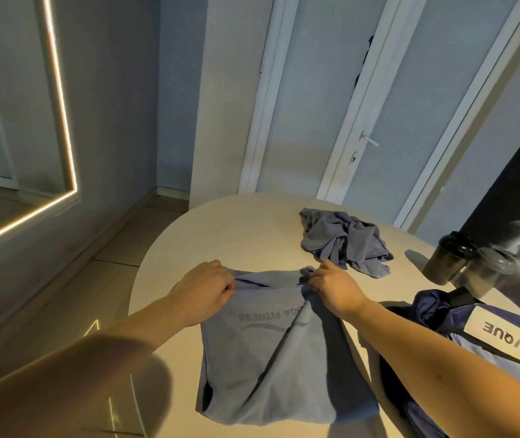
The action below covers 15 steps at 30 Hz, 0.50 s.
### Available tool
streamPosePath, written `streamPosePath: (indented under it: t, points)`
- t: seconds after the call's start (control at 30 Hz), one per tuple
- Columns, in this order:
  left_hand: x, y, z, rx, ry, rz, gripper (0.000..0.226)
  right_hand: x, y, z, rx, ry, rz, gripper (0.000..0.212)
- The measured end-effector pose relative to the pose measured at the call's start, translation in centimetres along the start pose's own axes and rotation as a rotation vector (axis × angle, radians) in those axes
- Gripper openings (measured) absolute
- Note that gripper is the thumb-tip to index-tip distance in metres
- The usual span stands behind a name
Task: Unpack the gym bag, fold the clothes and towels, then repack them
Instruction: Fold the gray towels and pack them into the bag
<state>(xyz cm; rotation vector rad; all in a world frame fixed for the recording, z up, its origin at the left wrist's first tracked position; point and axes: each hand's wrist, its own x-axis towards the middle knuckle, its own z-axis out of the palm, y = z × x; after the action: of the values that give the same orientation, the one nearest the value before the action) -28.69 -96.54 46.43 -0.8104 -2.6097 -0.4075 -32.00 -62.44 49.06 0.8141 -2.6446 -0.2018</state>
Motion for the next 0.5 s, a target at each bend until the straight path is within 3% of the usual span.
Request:
streamPosePath:
  t: [0.07,0.23,0.5]
  points:
    - [0.3,0.2,-0.5,-0.013,0.025,0.002,0.019,0.0,0.0,-0.5,-0.024,0.006,-0.043,0.014]
    - [0.3,0.5,-0.8,-0.024,-0.035,-0.037,0.018,-0.3,0.4,-0.2,-0.015,-0.189,-0.063,0.017]
    - [-0.3,-0.1,0.3,-0.044,-0.116,-0.107,0.018,0.1,0.3,1.8,-0.047,-0.105,-0.059,0.022]
